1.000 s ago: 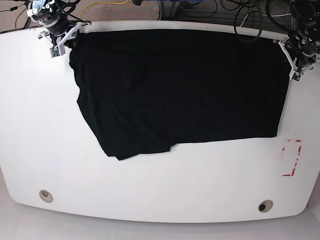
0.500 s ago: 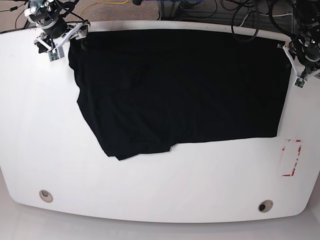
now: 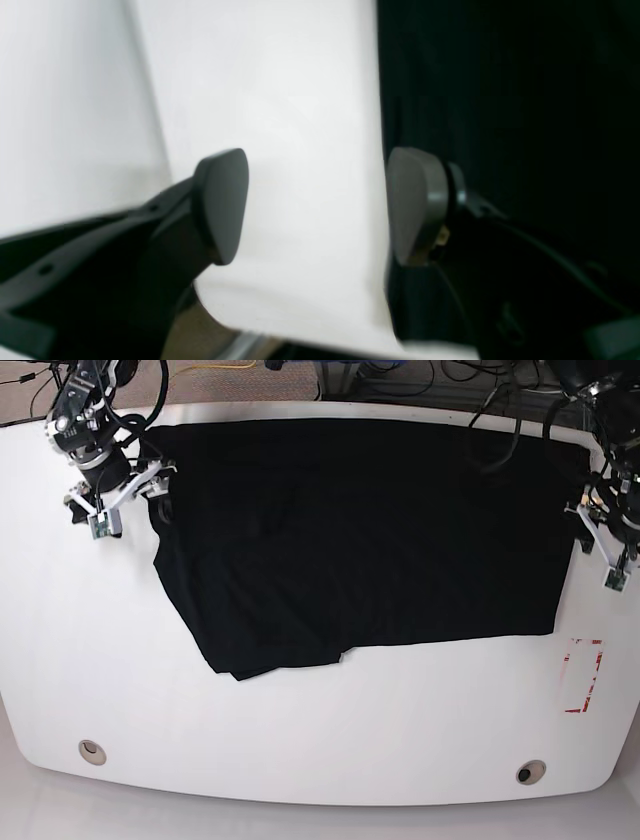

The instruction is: Layout the t-shirt on the table in an organized manner, then fold the t-shirt properly

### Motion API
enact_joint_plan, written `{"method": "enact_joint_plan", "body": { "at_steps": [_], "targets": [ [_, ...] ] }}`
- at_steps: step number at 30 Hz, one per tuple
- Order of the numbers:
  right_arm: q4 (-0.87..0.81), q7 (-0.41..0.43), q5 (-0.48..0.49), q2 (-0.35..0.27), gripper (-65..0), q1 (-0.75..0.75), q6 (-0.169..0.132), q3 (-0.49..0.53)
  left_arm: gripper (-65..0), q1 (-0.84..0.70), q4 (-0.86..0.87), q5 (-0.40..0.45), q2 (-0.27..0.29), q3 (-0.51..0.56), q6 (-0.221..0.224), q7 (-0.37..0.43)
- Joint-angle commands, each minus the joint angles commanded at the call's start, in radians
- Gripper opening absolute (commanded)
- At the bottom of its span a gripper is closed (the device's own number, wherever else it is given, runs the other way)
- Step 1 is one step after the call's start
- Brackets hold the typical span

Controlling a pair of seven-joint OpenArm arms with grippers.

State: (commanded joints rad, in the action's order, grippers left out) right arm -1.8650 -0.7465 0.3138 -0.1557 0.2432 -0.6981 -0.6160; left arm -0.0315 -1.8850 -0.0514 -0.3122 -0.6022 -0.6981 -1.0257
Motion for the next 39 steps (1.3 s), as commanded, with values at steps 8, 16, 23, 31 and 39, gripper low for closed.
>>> {"method": "enact_joint_plan", "body": {
  "at_steps": [8, 16, 23, 31, 39],
  "targets": [
    [0.213, -0.017, -0.143, 0.000, -10.5, -0.285, 0.000, 0.029, -24.2, 0.221, 0.198, 0.058, 0.012, 0.002, 0.000, 0.005],
    [0.499, -0.006, -0.216, -0.021, -10.5, -0.526, 0.000, 0.072, -24.2, 0.371, 0.457, 0.112, 0.012, 0.002, 0.000, 0.140],
    [0.842, 0.144, -0.222, -0.077, -10.5, -0.700, 0.000, 0.101, -24.2, 0.419, 0.609, 0.157, 0.012, 0.002, 0.000, 0.253],
    [1.114, 0.281, -0.222, -0.112, -10.5, -0.783, 0.000, 0.161, -24.2, 0.417, 0.640, 0.160, 0.006, 0.002, 0.000, 0.262],
    [1.155, 0.295, -0.216, -0.083, -10.5, -0.776, 0.000, 0.250, -24.2, 0.400, 0.640, 0.158, 0.006, -0.005, 0.000, 0.262]
  ]
}}
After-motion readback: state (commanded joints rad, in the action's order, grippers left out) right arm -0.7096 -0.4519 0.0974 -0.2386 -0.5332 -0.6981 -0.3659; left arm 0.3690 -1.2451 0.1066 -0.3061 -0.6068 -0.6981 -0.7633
